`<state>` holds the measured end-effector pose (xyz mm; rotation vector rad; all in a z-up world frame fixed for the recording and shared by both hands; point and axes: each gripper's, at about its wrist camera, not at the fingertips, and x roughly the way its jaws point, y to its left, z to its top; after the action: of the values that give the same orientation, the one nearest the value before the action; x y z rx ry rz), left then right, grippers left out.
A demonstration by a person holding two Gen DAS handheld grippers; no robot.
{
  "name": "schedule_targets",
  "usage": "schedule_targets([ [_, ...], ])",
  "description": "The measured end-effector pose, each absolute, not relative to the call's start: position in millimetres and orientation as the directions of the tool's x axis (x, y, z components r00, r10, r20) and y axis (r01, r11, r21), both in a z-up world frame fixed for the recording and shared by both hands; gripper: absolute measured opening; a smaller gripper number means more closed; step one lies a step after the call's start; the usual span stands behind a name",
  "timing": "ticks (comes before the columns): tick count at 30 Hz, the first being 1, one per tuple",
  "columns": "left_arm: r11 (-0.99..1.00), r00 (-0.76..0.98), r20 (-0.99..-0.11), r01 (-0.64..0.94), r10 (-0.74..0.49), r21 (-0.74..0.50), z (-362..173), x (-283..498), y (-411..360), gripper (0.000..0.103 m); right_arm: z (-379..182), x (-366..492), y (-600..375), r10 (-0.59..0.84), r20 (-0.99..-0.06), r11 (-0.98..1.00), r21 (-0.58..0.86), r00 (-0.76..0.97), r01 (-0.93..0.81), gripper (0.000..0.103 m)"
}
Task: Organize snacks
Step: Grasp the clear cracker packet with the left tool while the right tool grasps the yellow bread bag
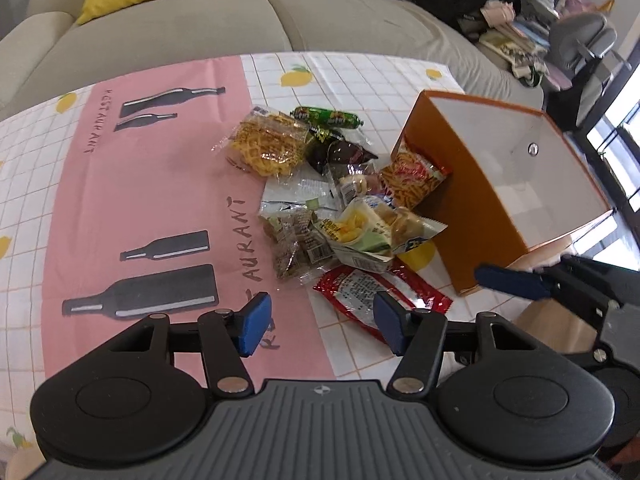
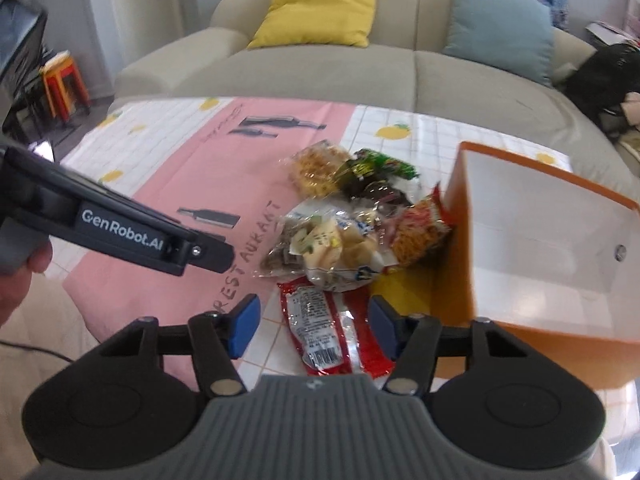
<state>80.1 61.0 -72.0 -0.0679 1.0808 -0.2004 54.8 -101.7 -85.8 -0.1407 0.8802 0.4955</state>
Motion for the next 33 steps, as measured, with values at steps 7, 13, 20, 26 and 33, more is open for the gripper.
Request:
schedule_targets([
  [7, 0.985, 0.422, -0.890, 0.059, -0.175, -0.165, -92.1, 106.2, 90.9, 0.069, -104.3, 87.1, -86.2, 0.326, -0.779, 0.861, 0.011, 0.535, -0.509, 0.067],
  [13, 0.977, 0.404, -0.890, 0.055, -0.211, -0.207, -104.5, 126.9, 95.8, 0.069, -119.9, 116.4, -73.9, 0.320, -0.778, 0.829, -0.045, 0.540, -0.557, 0.074],
  [20, 0.969, 0.383, -0.893, 0.034, -0.237, -0.243, -122.6, 144.8, 97.8, 0.069, -138.5, 145.3, -61.7, 0.317, -0.805, 0.824, -0.029, 0.502, -0.566, 0.076],
  [26, 0.957, 0.371, -0.888, 0.011, -0.273, -0.289, -136.3, 155.5, 93.9, 0.070, -149.6, 152.4, -59.9, 0.319, -0.815, 0.826, -0.011, 0.484, -0.563, 0.069],
  [33, 0.940, 0.367, -0.883, -0.057, -0.294, -0.337, -147.5, 167.5, 87.7, 0.076, -146.1, 161.5, -78.1, 0.337, -0.806, 0.866, 0.064, 0.486, -0.496, 0.063],
])
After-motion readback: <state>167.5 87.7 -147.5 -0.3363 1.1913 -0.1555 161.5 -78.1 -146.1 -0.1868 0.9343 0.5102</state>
